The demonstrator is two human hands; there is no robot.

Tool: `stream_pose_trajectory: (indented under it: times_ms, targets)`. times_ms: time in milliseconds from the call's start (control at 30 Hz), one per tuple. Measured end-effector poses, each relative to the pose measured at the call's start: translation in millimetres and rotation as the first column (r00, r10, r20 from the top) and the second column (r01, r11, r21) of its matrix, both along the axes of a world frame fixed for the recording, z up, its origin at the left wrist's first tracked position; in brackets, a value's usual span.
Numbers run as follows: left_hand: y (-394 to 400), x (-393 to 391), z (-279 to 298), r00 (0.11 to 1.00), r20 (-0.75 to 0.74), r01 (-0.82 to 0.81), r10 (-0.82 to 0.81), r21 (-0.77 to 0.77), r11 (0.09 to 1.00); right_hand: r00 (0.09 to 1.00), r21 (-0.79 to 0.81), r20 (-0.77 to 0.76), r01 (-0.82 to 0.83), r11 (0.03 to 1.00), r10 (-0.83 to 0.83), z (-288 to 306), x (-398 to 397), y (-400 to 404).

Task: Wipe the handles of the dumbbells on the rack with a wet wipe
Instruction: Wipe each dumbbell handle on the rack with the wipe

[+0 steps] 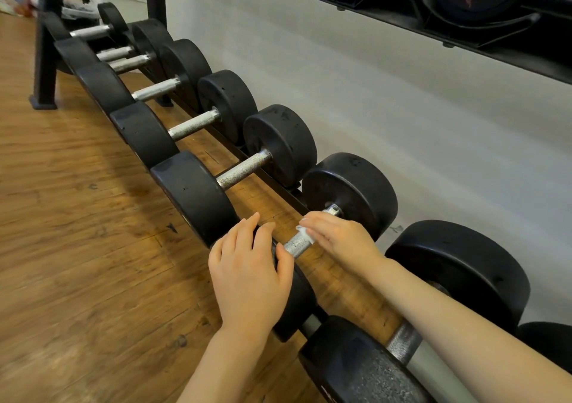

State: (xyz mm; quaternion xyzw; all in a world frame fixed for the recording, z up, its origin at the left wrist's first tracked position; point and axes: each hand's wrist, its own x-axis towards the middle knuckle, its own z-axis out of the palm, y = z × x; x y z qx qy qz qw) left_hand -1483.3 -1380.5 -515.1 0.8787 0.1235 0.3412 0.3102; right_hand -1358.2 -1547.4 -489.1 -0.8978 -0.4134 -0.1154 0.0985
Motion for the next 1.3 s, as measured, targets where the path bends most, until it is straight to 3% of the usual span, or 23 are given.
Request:
stream_pose_trajectory:
  times_ms: [167,367,500,633,800,1000,1167,1300]
  targets:
    - [0,0,0,1.0,0.017,0.003,-0.003,-0.002,1.0,0.991,-0.018,0.009,-0.137,0.99,0.137,-14,-18,3]
    - [0,0,0,1.0,0.004,0.009,-0.009,0.002,1.0,0.996,0.158,0.089,-0.008,0.987,-0.006,-24,-20,4]
    - [0,1,-1,1.0,0.005,0.007,-0.007,-0.001,1.0,0.992,0.069,0.083,-0.099,0.993,0.093,-25,-22,3]
    - [0,0,-1,1.0,0.012,0.003,-0.003,0.005,1.0,0.994,0.148,0.107,0.015,0.989,-0.031,-20,-10,-2]
    - [0,0,0,1.0,0.024,-0.006,0.006,-0.003,1.0,0.993,0.092,0.063,-0.11,0.99,0.104,-29,-20,1]
    - [0,1,-2,1.0,0.021,-0.008,0.007,0.016,1.0,0.979,0.184,0.2,-0.012,0.983,-0.026,-32,-11,-6]
    - [1,0,-2,1.0,0.022,-0.003,0.002,0.024,1.0,0.839,-0.003,0.543,-0.029,1.0,0.026,-23,-9,-4]
    - [2,-1,-2,1.0,0.025,0.008,-0.008,0.021,1.0,0.804,-0.04,0.594,0.009,0.999,0.016,-24,-3,-3]
